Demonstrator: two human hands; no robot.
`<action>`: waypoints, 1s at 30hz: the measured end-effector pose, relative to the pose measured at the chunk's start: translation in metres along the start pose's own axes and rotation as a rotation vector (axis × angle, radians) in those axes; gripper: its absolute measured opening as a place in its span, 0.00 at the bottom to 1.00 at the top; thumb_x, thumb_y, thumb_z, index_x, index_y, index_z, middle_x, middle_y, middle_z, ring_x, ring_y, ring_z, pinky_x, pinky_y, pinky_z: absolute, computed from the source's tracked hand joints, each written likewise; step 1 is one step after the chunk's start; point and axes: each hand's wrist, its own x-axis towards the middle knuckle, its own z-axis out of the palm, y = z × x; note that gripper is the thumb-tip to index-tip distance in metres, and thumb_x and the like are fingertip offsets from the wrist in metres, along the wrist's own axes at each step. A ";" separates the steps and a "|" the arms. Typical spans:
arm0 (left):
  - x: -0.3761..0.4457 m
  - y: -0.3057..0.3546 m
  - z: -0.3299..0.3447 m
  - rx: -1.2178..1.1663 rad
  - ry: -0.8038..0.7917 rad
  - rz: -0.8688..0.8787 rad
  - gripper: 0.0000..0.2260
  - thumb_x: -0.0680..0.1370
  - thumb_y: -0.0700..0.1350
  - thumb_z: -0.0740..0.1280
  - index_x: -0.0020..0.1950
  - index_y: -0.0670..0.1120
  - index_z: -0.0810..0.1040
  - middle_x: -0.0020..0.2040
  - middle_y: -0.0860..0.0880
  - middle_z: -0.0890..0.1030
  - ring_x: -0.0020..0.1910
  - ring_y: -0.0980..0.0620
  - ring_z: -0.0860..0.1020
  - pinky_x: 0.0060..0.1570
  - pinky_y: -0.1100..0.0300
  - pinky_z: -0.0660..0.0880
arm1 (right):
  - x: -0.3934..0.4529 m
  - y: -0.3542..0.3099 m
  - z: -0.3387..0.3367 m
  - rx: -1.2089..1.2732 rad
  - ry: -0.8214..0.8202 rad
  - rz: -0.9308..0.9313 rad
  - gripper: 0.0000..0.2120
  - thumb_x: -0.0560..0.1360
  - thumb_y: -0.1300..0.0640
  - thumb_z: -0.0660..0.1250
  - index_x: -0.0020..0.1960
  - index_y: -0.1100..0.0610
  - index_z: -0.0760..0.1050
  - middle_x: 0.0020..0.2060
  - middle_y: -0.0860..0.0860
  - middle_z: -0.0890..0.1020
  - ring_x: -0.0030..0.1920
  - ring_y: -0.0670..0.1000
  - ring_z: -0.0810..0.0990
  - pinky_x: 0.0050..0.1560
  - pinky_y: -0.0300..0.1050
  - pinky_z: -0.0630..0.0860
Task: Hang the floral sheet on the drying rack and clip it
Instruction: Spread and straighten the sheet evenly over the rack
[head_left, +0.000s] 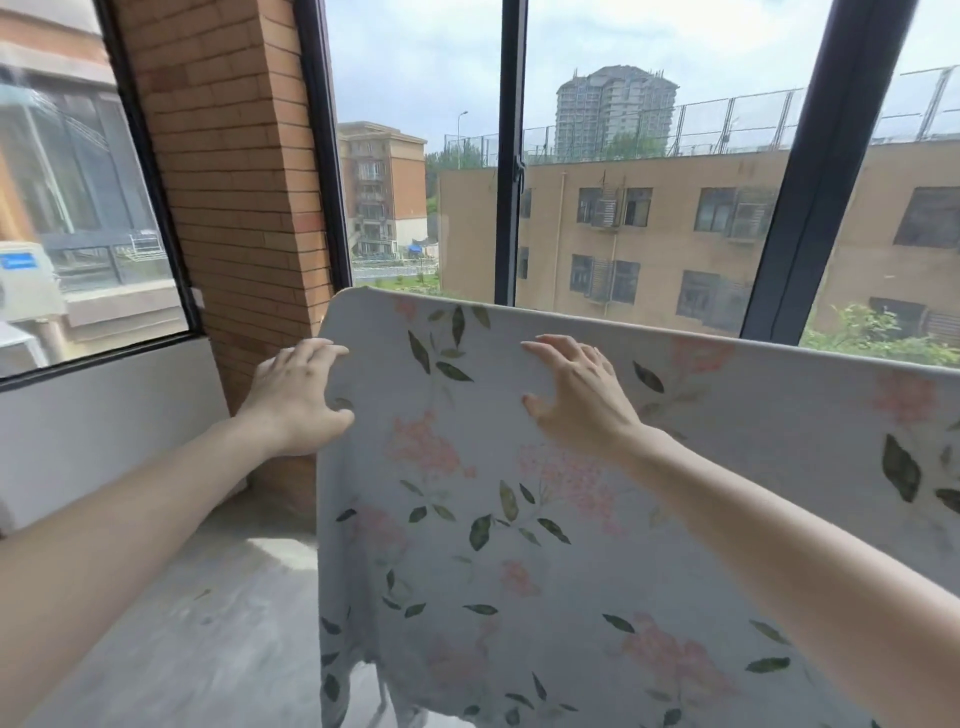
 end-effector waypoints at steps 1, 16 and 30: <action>0.003 -0.012 0.002 -0.010 -0.007 -0.007 0.36 0.72 0.52 0.73 0.79 0.52 0.66 0.79 0.50 0.65 0.76 0.44 0.65 0.74 0.46 0.60 | 0.001 -0.010 0.009 0.017 -0.015 -0.018 0.32 0.77 0.48 0.69 0.79 0.49 0.65 0.77 0.48 0.67 0.76 0.55 0.64 0.80 0.56 0.56; 0.108 -0.115 0.023 -0.188 -0.006 -0.021 0.32 0.75 0.47 0.72 0.78 0.52 0.67 0.78 0.51 0.66 0.75 0.45 0.66 0.73 0.44 0.66 | 0.131 -0.075 0.087 0.102 0.022 -0.117 0.27 0.78 0.50 0.69 0.76 0.46 0.68 0.75 0.46 0.69 0.75 0.54 0.64 0.76 0.52 0.60; 0.264 -0.152 0.048 -0.639 -0.158 0.097 0.08 0.85 0.48 0.65 0.62 0.55 0.80 0.59 0.56 0.82 0.58 0.56 0.79 0.58 0.56 0.72 | 0.225 -0.105 0.144 -0.051 0.157 0.014 0.21 0.77 0.47 0.65 0.70 0.46 0.75 0.64 0.46 0.80 0.63 0.54 0.73 0.65 0.51 0.68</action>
